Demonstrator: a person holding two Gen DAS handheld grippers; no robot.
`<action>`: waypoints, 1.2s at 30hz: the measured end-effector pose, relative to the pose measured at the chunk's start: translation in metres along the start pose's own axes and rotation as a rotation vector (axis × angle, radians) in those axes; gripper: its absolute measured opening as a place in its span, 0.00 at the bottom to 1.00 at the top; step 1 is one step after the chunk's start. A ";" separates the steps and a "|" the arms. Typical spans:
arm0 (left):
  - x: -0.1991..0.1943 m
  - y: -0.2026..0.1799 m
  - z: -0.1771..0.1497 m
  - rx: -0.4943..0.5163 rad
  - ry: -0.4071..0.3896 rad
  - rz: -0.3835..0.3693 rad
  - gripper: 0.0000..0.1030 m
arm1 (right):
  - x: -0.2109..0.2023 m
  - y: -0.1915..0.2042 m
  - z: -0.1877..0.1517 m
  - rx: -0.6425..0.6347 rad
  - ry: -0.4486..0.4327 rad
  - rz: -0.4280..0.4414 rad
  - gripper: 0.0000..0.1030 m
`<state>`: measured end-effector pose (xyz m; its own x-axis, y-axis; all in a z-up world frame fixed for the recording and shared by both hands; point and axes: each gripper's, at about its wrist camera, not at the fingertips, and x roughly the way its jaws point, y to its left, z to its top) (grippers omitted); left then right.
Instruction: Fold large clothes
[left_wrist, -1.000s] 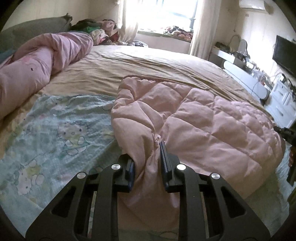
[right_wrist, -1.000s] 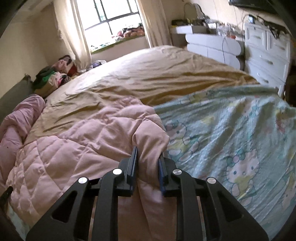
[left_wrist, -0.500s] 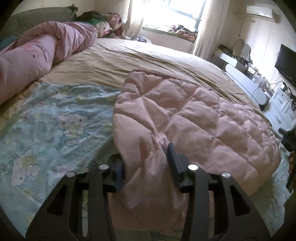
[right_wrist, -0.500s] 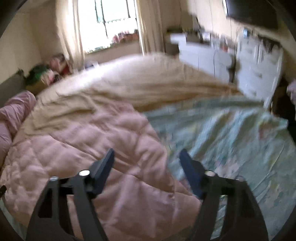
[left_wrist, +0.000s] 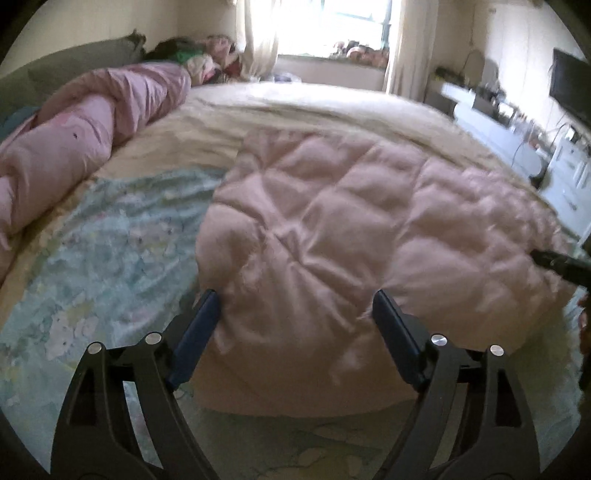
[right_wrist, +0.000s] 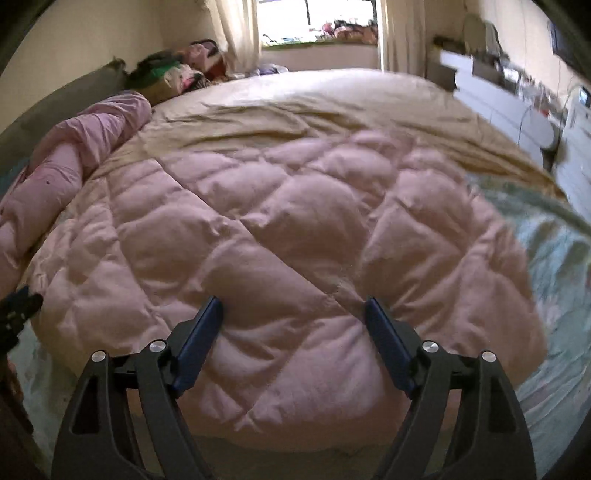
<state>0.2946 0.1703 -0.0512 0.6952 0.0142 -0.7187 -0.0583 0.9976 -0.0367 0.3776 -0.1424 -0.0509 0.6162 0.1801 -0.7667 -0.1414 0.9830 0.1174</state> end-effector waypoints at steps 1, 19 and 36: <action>0.006 0.002 -0.004 0.000 0.008 0.001 0.78 | 0.003 -0.002 -0.001 0.011 0.010 0.009 0.79; -0.021 0.018 -0.001 -0.064 0.007 -0.022 0.91 | -0.075 -0.078 -0.009 0.112 -0.146 -0.018 0.90; 0.008 0.052 -0.023 -0.202 0.133 -0.059 0.91 | -0.038 -0.186 -0.057 0.457 0.049 0.070 0.92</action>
<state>0.2804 0.2203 -0.0744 0.6023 -0.0659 -0.7955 -0.1721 0.9624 -0.2100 0.3362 -0.3338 -0.0793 0.5783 0.2557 -0.7747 0.1811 0.8857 0.4275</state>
